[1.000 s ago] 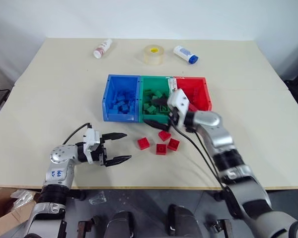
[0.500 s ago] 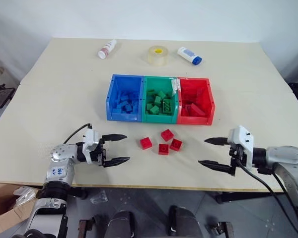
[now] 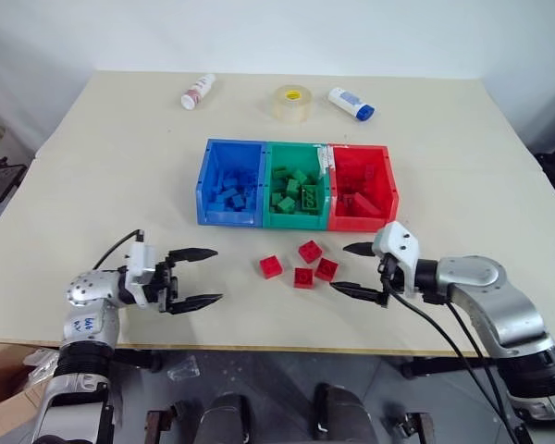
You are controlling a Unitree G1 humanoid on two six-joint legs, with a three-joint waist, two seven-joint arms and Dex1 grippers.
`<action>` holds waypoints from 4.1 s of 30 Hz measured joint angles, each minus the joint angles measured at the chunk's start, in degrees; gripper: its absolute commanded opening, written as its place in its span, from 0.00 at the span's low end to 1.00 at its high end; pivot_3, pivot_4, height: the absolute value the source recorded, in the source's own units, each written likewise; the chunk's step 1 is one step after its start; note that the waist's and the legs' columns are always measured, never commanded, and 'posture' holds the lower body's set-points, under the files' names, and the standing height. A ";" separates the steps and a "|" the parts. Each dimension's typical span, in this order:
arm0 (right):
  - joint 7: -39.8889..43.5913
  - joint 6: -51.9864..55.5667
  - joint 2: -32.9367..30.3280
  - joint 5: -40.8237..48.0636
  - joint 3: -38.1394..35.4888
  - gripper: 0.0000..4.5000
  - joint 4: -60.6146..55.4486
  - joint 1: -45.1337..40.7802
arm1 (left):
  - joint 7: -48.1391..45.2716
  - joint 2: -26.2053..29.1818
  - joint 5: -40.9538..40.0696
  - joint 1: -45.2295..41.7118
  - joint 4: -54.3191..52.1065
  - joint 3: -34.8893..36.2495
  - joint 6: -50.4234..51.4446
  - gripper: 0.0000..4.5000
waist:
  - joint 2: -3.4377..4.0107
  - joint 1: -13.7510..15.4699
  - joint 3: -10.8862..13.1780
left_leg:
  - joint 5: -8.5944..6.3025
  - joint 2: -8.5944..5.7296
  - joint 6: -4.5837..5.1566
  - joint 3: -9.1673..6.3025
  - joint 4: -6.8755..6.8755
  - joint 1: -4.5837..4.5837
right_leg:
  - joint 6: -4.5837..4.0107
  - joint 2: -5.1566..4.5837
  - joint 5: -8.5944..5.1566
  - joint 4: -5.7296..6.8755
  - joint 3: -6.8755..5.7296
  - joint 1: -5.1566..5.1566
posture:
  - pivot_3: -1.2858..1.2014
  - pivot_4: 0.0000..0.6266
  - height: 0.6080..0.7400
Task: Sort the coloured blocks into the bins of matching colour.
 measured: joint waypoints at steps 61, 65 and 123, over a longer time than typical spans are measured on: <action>8.34 -4.59 -14.15 5.33 -20.02 1.00 -4.55 17.58 | -0.04 4.16 -2.77 6.02 -3.18 4.54 2.48 1.00 | 0.00 -0.30 0.00 | -0.02 0.02 -0.04 0.18 -0.28 0.14 | -0.01 0.04 0.00 -0.11 0.12 -0.04 | 0.52 0.24 1.00; 7.50 -2.38 -14.41 6.24 -20.66 1.00 -8.24 18.33 | -0.04 4.14 -2.77 5.96 -2.36 4.21 1.86 1.00 | 0.00 -0.18 0.00 | -0.02 0.04 -0.04 0.17 -0.24 0.18 | -0.01 0.03 0.00 -0.04 0.14 -0.03 | 0.52 0.24 1.00; -9.36 -12.77 7.48 -5.98 -5.60 0.79 23.47 -20.36 | 1.88 -0.62 -2.61 5.22 -5.71 1.23 1.08 1.00 | -0.03 -0.27 -0.03 | -0.02 0.03 -0.04 0.17 -0.17 0.06 | -0.01 0.04 0.00 0.00 0.09 -0.08 | 0.52 0.24 1.00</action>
